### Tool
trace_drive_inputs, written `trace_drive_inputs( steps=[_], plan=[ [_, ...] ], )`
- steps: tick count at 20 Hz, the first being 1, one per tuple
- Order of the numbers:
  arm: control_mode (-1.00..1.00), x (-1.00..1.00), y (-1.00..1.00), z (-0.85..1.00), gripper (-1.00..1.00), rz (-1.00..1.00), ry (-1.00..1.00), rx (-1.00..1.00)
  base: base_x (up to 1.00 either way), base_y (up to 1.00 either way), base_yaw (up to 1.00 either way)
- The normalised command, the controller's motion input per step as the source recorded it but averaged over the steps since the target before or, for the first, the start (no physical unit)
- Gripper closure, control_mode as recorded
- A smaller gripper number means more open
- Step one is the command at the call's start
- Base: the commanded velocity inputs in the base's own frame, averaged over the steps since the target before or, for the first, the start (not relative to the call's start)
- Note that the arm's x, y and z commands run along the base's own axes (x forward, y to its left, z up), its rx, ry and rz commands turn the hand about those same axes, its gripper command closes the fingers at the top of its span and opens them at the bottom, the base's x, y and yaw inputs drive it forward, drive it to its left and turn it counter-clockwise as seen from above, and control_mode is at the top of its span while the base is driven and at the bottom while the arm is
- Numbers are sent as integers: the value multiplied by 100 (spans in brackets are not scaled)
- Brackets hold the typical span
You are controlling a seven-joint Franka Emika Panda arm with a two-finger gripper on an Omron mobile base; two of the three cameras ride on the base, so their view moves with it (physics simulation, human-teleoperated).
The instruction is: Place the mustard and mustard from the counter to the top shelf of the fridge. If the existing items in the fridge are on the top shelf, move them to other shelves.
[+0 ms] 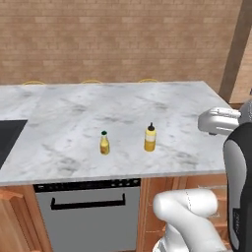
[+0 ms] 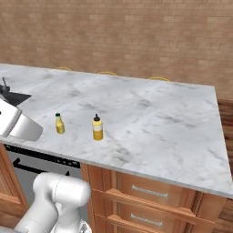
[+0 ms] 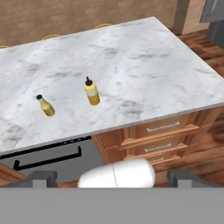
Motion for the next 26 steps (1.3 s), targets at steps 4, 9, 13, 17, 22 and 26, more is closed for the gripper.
trace_drive_inputs(
  steps=[4, 9, 13, 17, 22, 26],
  plan=[
    [100, 0, 0, 0, -100, 0, 0, 0, 41, 0, -6],
    [100, 0, 0, 0, -100, 0, 0, 0, 28, 1, -3],
    [-100, 38, 0, -34, -100, 0, 5, -2, 0, 0, 0],
    [-100, 79, 0, -53, -100, 0, 11, -5, 0, 0, 0],
    [-100, 94, -64, -37, -100, 22, 12, 1, 0, 0, 0],
    [-100, 73, -97, -23, -100, 42, 7, 4, 0, 0, 0]
  ],
)
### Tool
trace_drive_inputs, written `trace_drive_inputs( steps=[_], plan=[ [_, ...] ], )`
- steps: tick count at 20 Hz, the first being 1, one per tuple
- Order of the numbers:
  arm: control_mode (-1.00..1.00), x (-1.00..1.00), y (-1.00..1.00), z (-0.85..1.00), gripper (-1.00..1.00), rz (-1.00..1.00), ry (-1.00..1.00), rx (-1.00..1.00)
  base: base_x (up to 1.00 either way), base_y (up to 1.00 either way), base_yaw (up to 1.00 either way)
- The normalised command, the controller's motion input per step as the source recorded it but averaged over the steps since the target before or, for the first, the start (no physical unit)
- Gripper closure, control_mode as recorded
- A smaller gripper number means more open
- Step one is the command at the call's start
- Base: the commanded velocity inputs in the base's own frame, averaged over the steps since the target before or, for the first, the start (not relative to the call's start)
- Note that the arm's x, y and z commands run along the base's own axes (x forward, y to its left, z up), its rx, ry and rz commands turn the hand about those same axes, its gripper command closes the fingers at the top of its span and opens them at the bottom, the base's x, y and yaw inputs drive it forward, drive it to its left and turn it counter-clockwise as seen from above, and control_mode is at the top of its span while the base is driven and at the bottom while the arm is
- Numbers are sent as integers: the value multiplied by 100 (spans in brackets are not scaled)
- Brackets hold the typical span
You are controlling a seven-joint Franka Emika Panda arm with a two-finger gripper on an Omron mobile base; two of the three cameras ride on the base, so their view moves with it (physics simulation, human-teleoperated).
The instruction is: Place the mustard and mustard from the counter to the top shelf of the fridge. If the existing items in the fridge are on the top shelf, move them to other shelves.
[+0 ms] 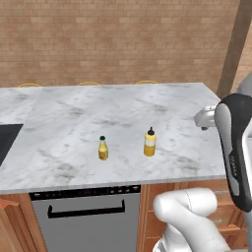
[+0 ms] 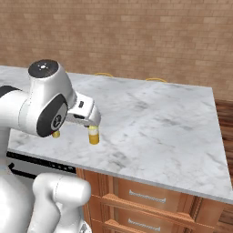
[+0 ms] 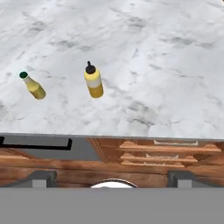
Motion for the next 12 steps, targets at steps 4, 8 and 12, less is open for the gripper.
trace_drive_inputs(
  steps=[4, 8, 12],
  plan=[
    [-100, 70, -95, -18, -100, 44, 4, 6, 0, 0, 0],
    [-100, 83, -65, -26, -100, 46, 0, 13, 0, 0, 0],
    [-100, 85, -31, -35, -100, 42, -2, 23, 0, 0, 0]
  ],
)
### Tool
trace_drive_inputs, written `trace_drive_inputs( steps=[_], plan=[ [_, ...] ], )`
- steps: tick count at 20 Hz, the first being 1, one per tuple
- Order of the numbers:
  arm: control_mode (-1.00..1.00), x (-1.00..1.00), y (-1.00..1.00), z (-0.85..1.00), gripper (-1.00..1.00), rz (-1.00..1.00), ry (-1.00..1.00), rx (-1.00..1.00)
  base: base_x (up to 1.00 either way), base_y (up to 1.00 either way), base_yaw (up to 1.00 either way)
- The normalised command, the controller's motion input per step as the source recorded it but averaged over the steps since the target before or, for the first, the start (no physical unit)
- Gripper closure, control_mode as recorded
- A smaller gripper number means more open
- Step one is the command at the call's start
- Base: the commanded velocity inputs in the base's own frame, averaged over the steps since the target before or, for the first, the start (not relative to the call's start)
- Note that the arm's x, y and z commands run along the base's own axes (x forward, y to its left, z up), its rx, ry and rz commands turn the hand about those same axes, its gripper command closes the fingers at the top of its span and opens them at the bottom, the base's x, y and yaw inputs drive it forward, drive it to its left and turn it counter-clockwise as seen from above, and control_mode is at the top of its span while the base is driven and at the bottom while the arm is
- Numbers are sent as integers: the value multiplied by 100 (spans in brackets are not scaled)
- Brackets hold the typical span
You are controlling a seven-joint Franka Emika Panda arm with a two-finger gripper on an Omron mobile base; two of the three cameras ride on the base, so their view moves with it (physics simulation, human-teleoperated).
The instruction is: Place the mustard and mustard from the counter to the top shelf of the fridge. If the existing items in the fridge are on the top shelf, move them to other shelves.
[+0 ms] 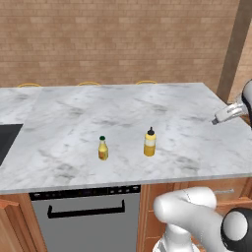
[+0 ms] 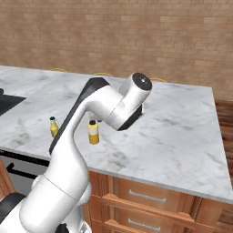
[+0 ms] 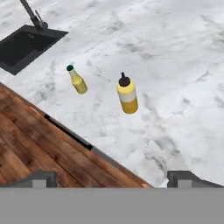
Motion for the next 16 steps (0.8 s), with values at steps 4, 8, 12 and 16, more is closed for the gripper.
trace_drive_inputs(
  steps=[4, 8, 12, 16],
  plan=[
    [-100, 79, -9, -42, -100, 40, -7, 21, 0, 0, 0],
    [-100, 73, 5, -48, -100, 31, -9, 6, 0, 0, 0],
    [-100, 31, 21, -49, -100, 22, -13, 0, 0, 0, 0],
    [-100, 14, 30, -51, -100, 13, -19, 3, 0, 0, 0]
  ],
)
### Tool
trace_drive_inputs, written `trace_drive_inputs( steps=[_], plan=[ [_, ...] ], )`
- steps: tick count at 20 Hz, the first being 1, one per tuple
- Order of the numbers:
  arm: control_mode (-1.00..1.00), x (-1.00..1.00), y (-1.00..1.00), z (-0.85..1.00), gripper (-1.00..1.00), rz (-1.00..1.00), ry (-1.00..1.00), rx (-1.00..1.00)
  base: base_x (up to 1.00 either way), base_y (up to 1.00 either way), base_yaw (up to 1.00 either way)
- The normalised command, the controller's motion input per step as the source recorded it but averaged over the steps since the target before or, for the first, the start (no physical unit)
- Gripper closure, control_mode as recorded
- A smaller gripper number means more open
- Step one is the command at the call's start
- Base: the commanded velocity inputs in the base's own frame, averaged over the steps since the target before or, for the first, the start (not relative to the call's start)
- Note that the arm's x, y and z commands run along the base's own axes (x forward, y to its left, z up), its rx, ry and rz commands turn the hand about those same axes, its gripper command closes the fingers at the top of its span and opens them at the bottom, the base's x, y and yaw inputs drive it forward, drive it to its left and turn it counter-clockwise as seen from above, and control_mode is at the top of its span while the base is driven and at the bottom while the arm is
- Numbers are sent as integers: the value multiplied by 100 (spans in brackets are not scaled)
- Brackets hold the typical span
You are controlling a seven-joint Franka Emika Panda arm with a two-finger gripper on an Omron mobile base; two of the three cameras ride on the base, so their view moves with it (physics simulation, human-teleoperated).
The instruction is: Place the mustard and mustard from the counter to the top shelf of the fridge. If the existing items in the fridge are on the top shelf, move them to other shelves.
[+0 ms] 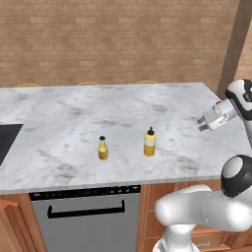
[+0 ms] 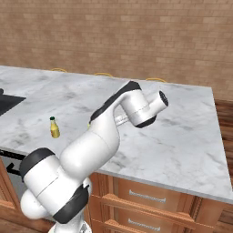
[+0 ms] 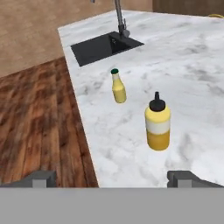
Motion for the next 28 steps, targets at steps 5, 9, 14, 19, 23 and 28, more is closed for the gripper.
trace_drive_inputs(
  steps=[5, 9, 14, 19, 23, 28],
  plan=[
    [-100, 4, 39, -41, -100, 3, -16, 9, 0, 0, 0],
    [-100, 10, 40, -30, -100, 0, -14, 2, 0, 0, 0],
    [-100, 27, 19, -27, -100, 8, -2, 1, 0, 0, 0],
    [-100, 38, 9, -20, -100, 18, 0, 1, 0, 0, 0],
    [-100, 50, 31, -37, -100, 1, -2, 7, 0, 0, 0],
    [-100, 36, 28, -36, -100, 0, -1, 16, 0, 0, 0]
  ],
)
